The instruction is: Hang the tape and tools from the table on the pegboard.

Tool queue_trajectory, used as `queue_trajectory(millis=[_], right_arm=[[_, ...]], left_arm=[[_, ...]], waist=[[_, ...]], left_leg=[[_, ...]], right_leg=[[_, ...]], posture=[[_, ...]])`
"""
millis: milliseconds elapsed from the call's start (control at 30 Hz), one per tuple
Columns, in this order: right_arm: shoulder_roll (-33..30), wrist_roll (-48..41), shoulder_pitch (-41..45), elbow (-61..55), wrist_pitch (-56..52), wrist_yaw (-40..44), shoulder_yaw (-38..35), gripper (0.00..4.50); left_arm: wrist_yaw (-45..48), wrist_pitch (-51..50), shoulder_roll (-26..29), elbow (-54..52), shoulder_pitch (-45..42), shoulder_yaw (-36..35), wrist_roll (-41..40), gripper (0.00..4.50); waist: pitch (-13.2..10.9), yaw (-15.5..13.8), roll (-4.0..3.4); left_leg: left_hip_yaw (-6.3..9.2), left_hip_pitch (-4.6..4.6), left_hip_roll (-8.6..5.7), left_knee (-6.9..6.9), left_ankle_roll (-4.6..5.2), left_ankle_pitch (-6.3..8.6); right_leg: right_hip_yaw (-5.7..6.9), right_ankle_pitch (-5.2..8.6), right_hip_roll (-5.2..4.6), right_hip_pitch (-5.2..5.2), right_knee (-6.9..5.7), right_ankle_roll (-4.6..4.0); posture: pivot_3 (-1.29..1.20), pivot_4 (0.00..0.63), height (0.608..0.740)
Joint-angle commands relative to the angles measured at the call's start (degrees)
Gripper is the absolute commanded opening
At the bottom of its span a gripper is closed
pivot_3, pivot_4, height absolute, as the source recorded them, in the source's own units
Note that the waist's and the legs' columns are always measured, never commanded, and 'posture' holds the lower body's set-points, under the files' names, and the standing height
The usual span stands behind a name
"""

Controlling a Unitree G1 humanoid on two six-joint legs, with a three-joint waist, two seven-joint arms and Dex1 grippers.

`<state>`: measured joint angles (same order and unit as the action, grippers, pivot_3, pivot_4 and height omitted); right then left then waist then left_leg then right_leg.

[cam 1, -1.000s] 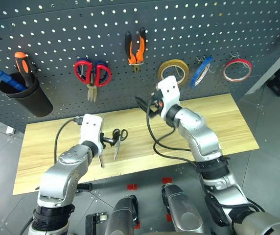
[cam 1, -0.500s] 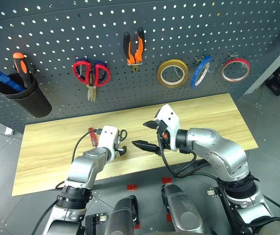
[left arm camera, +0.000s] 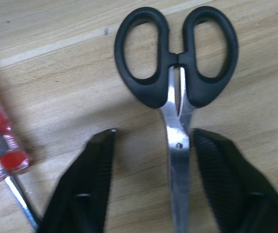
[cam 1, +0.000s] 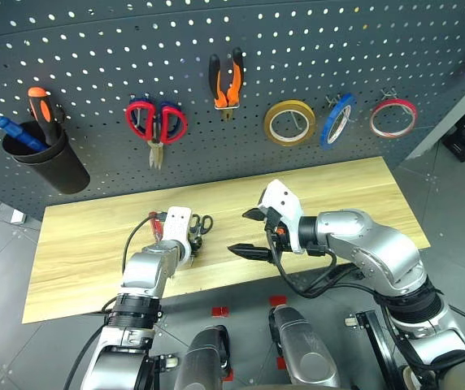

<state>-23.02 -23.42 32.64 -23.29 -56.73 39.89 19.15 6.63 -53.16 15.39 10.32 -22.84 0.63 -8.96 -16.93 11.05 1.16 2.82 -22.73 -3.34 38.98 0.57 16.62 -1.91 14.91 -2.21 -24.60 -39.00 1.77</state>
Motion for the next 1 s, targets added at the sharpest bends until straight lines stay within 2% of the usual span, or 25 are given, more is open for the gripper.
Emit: queue_trajectory(millis=[33, 167, 200, 333, 400, 533, 633, 800, 867, 1000], right_arm=[[0.07, -1.61, 1.06, 0.02, -1.04, -0.13, -2.33, 4.50], [0.17, -2.27, 1.56, 0.91, -1.75, -0.39, -3.82, 4.50], [0.21, -2.33, 1.57, 0.90, -1.91, -0.45, -4.01, 4.50], [-0.72, -1.80, 0.91, 0.29, -0.90, -0.25, -4.10, 4.50], [-1.91, -0.52, 0.26, -0.41, 1.69, 0.12, -3.71, 4.50], [-5.04, 6.22, -2.25, -1.57, 14.65, -0.30, -2.46, 4.50], [-5.48, 9.72, -3.60, -1.21, 24.17, -0.08, -2.32, 4.50], [-4.10, 8.54, -2.98, -0.83, 28.61, 0.09, -5.48, 4.50], [-3.61, 8.91, -2.36, 0.19, 30.27, -0.44, -6.48, 4.50], [-3.31, 9.69, -1.56, 2.07, 32.09, -0.22, -7.08, 4.50]], left_arm=[[1.89, -0.97, -0.54, 3.13, 1.91, 0.96, 0.28, 1.55], [2.84, 0.08, -0.26, 3.76, 1.67, 1.20, 0.90, 0.34], [2.98, 0.25, -0.23, 3.73, 1.61, 1.15, 1.05, 0.19], [3.42, 1.86, -0.27, 0.22, 2.60, 0.64, 1.25, 0.19], [3.25, 6.23, -0.58, -3.95, 4.66, 0.24, 1.55, 0.19], [1.21, 13.22, -0.31, -19.26, 12.13, 0.27, 3.55, 0.19], [-1.34, 22.27, 1.27, -26.65, 16.99, 2.09, 9.06, 0.19], [-8.32, 32.03, 1.30, -40.17, 23.50, 0.52, 17.65, 0.19], [-9.35, 33.29, 1.72, -45.65, 23.18, -0.37, 20.51, 0.19], [-9.16, 32.67, 1.77, -49.13, 21.74, -1.87, 22.74, 0.19]], waist=[[0.05, -0.02, 0.00], [0.11, -0.06, -0.02], [0.11, -0.06, -0.03], [0.13, -0.04, -0.03], [0.13, 0.01, -0.02], [0.11, 0.11, 0.03], [0.10, 0.18, 0.07], [0.10, 0.27, 0.08], [0.07, 0.22, 0.13], [0.09, 0.09, 0.16]], left_leg=[[0.01, 0.00, 0.00, 0.00, 0.00, 0.00], [0.04, 0.03, -0.02, 0.01, 0.00, 0.00], [0.05, 0.04, -0.02, 0.02, 0.00, 0.00], [0.11, 0.15, -0.02, 0.01, 0.00, 0.00], [0.11, 0.14, -0.02, 0.01, -0.01, 0.00], [0.09, -0.13, -0.01, 0.01, -0.05, -0.02], [0.06, -0.26, 0.01, -0.02, -0.19, -0.10], [-0.02, -0.20, 0.03, -0.03, 0.00, 0.01], [-0.02, -0.22, 0.02, -0.03, 0.02, 0.02], [-0.01, -0.18, 0.00, -0.01, 0.04, 0.02]], right_leg=[[0.01, 0.00, -0.01, 0.00, 0.00, 0.00], [0.04, 0.00, -0.03, 0.07, 0.01, 0.00], [0.05, 0.00, -0.03, 0.10, 0.01, 0.00], [0.11, 0.00, -0.03, 0.25, 0.06, 0.01], [0.10, 0.00, -0.03, 0.25, 0.07, 0.01], [0.08, 0.00, -0.04, -0.02, 0.13, 0.01], [0.08, 0.00, -0.03, -0.21, 0.08, 0.01], [0.00, -0.01, -0.01, -0.18, 0.03, 0.01], [0.00, -0.01, -0.01, -0.19, 0.04, 0.01], [0.01, -0.01, -0.01, -0.07, 0.08, 0.02]], posture=[[-0.32, 0.298, 0.740], [-0.33, 0.285, 0.740], [-0.33, 0.285, 0.740], [-0.33, 0.276, 0.740], [-0.34, 0.275, 0.740], [-0.33, 0.275, 0.740], [-0.34, 0.276, 0.740], [-0.34, 0.279, 0.740], [-0.34, 0.281, 0.740], [-0.33, 0.281, 0.740]])
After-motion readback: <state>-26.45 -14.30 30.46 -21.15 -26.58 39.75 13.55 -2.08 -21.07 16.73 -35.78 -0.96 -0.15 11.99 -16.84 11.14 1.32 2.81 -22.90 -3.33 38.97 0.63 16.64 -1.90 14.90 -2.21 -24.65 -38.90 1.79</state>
